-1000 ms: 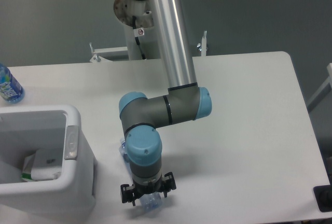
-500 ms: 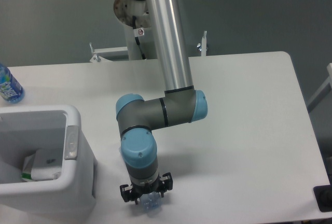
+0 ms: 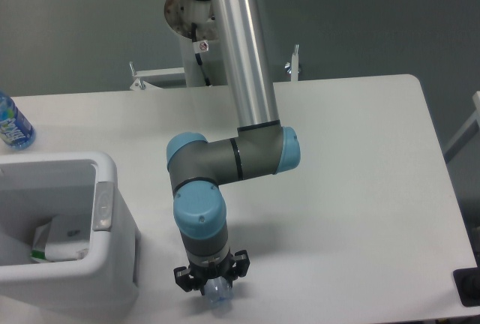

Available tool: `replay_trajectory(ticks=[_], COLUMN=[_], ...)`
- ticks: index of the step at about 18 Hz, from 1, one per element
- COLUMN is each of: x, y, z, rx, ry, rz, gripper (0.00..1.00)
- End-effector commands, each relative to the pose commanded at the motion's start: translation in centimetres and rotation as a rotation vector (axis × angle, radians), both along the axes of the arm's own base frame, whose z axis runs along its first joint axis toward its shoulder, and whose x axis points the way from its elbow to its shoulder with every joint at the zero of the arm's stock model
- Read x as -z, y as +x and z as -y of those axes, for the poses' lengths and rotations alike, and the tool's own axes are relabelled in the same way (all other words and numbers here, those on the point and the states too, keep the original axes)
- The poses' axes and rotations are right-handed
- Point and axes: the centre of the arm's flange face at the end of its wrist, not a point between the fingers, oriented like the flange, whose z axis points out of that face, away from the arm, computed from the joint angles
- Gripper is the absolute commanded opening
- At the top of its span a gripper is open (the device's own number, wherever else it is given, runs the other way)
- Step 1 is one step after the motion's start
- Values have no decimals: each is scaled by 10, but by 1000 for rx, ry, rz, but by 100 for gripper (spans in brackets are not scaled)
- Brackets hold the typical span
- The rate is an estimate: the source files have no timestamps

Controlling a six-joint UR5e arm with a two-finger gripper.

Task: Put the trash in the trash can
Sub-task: 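Close the gripper on the bottle's cap end and lift it, then carry the bottle over the white bin and lower it in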

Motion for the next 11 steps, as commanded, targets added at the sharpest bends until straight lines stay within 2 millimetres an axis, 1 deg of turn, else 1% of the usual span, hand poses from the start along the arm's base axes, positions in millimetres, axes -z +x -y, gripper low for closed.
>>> replay_trajectory(ticks=[1, 2, 4, 5, 7, 9, 10, 11], x=[-28, -61, -119, -146, -196, -240, -260, -277], y=[-18, -28, -55, -59, -59, -46, -40, -28], z=[11, 16, 28, 29, 25, 16, 18, 18], rx=[-31, -39, -64, -58, -29, 28, 50, 71], ry=[45, 121, 272, 333, 432, 557, 601, 629], rz=[-12, -13, -2, -5, -69, -114, -127, -140], gripper=[59, 60, 60, 60, 60, 60, 60, 60])
